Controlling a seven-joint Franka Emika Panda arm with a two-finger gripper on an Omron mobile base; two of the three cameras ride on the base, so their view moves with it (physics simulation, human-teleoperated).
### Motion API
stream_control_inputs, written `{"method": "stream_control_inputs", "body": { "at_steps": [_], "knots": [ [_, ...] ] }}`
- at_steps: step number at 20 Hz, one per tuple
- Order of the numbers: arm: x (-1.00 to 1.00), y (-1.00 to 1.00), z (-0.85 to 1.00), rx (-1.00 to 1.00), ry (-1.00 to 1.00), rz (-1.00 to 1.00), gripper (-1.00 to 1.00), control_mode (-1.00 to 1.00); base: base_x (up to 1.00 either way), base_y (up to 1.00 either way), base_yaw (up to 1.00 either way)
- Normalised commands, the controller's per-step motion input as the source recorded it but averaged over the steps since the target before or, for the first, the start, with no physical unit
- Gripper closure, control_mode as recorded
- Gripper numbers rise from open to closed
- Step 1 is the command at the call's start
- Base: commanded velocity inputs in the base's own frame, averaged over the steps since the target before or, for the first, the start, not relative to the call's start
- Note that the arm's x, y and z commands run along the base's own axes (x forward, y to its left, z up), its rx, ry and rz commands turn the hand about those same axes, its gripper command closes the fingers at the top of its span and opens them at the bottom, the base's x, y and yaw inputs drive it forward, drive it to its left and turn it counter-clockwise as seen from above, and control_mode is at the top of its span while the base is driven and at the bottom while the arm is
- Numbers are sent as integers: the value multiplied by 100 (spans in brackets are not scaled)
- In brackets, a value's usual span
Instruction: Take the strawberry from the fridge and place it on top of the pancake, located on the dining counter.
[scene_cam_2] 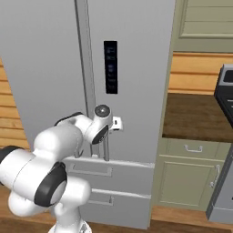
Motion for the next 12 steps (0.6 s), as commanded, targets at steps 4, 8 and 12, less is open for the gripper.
{"method": "stream_control_inputs", "body": {
  "at_steps": [4,8,12],
  "knots": [
    [-41,-56,0,4,1,0,100,-100,0,0,0],
    [-72,-81,0,1,0,-3,100,-100,0,0,0],
    [-65,-76,12,2,0,-5,100,-100,0,0,0]
  ]
}}
